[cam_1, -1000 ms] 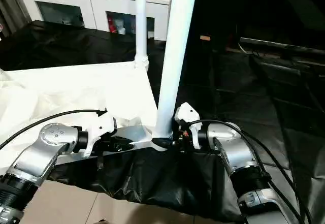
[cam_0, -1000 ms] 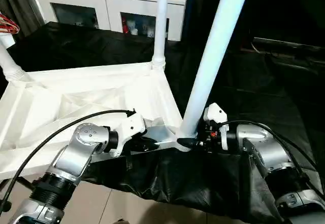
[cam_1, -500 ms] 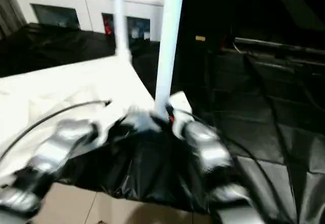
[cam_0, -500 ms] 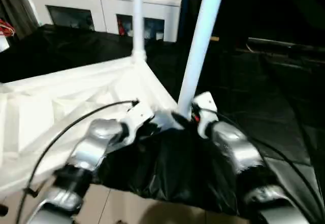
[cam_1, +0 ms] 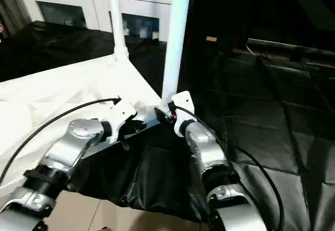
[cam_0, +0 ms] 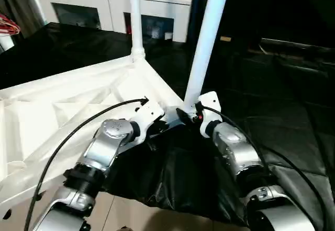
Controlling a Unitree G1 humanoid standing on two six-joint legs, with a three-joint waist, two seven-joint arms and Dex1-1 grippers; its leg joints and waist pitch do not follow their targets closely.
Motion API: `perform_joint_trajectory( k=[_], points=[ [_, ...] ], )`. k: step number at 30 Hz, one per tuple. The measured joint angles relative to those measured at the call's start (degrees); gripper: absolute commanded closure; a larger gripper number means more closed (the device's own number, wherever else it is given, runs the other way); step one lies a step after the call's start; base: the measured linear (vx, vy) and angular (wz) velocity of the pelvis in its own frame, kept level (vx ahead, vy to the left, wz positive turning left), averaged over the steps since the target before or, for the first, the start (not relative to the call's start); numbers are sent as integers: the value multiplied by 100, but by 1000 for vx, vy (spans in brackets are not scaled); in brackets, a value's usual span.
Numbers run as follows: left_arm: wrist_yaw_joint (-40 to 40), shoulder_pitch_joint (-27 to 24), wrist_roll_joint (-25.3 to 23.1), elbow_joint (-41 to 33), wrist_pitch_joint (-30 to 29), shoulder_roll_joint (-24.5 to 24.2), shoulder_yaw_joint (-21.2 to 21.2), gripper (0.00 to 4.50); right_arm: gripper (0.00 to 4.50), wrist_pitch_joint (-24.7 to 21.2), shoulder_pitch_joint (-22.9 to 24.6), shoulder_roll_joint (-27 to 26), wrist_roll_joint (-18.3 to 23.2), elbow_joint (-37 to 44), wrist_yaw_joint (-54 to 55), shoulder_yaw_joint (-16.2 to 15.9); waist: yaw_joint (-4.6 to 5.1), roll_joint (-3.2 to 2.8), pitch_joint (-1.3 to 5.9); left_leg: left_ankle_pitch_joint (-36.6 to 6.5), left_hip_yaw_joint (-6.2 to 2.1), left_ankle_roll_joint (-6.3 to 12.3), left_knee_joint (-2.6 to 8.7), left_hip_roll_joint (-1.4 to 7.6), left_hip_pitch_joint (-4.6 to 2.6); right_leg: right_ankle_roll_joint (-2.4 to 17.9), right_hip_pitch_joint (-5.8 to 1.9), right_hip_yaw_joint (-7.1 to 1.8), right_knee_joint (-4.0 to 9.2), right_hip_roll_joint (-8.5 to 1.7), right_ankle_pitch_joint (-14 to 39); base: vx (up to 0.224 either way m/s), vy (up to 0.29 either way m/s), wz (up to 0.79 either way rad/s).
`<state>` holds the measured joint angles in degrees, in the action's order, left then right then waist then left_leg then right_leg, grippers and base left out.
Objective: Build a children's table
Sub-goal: Rotate leg to tighten
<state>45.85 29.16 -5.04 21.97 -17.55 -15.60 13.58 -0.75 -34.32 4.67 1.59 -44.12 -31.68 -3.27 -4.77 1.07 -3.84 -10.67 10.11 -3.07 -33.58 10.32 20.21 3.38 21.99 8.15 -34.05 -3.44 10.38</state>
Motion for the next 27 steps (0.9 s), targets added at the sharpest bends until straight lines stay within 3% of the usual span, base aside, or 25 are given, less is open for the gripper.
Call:
perform_joint_trajectory(
  k=[13,27],
  points=[
    [1525,-622,532,-902,49,-751,157,450,63,-144,487,1168,434,1076,-3073,-618,-61,1,-2,9,0,14,-11,6,4,-19,-1,4,-5,4,12,0,0,0],
    [2022,-793,667,-1218,45,-1010,252,450,176,-420,714,1561,508,1647,-3821,-796,-61,5,-4,9,0,13,-23,8,19,-21,-3,2,-5,3,12,0,0,0]
  ],
)
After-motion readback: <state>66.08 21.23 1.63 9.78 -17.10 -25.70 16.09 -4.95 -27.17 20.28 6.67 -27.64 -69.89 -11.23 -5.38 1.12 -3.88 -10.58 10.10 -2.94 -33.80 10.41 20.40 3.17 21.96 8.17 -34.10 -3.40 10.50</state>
